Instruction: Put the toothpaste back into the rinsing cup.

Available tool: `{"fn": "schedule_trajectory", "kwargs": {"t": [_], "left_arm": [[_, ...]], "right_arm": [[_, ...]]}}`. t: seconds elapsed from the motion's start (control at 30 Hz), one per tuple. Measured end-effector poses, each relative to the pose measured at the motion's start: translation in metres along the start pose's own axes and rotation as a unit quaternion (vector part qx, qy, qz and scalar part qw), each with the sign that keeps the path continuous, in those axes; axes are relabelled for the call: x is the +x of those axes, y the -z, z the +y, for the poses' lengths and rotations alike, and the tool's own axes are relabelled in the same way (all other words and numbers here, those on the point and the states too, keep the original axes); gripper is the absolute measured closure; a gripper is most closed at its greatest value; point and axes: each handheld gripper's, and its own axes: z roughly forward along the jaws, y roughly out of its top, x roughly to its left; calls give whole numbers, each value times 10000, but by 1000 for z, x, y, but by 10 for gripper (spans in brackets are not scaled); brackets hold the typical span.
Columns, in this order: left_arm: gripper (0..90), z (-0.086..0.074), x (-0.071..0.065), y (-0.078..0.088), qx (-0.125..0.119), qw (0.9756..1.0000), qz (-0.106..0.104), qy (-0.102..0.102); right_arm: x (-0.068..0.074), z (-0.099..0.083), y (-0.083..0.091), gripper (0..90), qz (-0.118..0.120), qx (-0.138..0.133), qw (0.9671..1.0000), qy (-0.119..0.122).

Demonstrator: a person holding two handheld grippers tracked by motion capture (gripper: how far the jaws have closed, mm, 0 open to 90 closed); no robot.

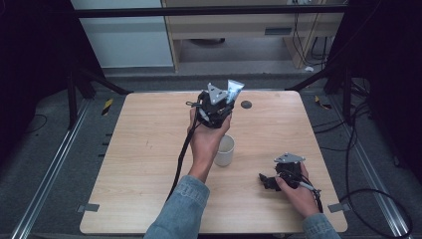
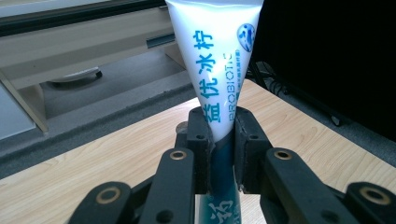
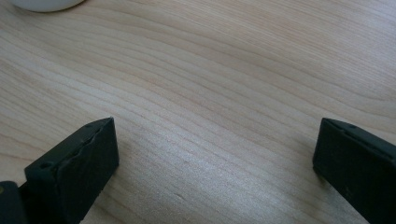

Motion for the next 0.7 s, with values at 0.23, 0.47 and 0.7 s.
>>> {"fn": "schedule_trajectory", "kwargs": {"t": [0.23, 0.47, 0.7], "left_arm": [[784, -9, 2, -9, 43, 9999, 81, 102], [784, -17, -4, -9, -264, 9994, 242, -26], [784, -29, -5, -9, -410, 9988, 250, -2]], "right_arm": [[0, 0, 0, 5, -9, -9, 10000, 17], [-1, 0, 0, 5, -30, 3, 10000, 83], [0, 0, 0, 5, -18, -11, 10000, 19]]}}
